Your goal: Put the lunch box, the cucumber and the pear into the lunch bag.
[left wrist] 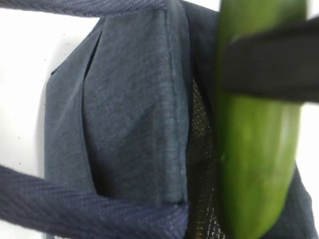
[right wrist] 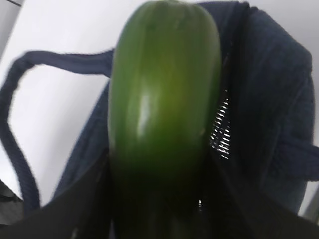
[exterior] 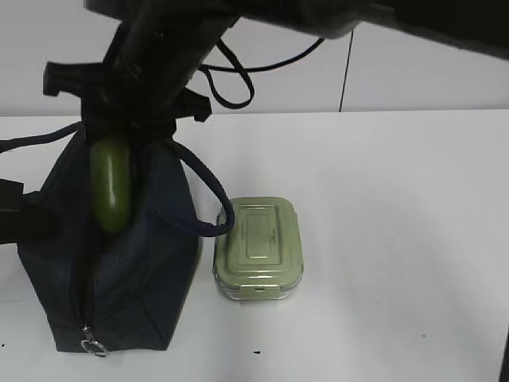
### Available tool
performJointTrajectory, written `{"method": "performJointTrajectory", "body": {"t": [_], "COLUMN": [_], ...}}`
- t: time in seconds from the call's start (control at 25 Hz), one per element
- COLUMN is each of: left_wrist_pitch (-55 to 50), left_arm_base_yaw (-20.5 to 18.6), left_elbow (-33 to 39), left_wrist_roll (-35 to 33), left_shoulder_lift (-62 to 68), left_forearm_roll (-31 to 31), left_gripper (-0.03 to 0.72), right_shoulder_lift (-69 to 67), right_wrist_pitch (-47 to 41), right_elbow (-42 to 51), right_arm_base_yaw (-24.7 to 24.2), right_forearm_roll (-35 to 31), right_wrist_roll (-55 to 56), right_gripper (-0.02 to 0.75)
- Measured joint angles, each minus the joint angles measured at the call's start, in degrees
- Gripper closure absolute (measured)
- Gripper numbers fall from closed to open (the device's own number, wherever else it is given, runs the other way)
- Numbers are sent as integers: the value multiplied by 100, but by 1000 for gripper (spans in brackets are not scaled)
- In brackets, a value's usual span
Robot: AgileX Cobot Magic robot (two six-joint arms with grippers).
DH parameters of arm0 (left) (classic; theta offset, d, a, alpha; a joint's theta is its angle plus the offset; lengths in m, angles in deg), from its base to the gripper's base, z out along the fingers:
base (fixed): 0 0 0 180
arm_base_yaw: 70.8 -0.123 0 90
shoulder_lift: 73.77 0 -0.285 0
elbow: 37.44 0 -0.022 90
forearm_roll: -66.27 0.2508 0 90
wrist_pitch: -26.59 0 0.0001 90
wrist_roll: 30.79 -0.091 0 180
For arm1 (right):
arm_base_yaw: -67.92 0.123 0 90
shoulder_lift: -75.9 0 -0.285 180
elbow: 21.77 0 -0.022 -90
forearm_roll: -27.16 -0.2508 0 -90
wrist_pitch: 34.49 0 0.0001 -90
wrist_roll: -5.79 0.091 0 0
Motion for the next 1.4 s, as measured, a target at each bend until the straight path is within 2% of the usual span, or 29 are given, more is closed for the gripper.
{"method": "performJointTrajectory", "body": {"t": [0.28,0.6,0.88,1.16,1.28,1.4], "left_wrist_pitch": [72,101,117,149,123,123], "left_arm_base_yaw": [0,0,0,0,0,0], "left_elbow": [0,0,0,-5,-5,-5], "left_wrist_roll": [0,0,0,0,0,0], "left_shoulder_lift": [0,0,0,0,0,0], "left_forearm_roll": [-6,-11,-11,-17,-17,-17], "left_gripper": [704,704,704,704,704,704], "right_shoulder_lift": [-464,-812,-845,-845,-845,-833], "right_wrist_pitch": [-465,-173,-120,-462,-676,-792], "right_elbow": [0,0,-210,-1203,-1349,-1362], "right_arm_base_yaw": [0,0,0,0,0,0], "right_forearm_roll": [282,-292,-331,263,299,682], "right_wrist_roll": [-26,-522,-756,-719,-696,-689], "right_gripper": [379,374,307,300,300,300]}}
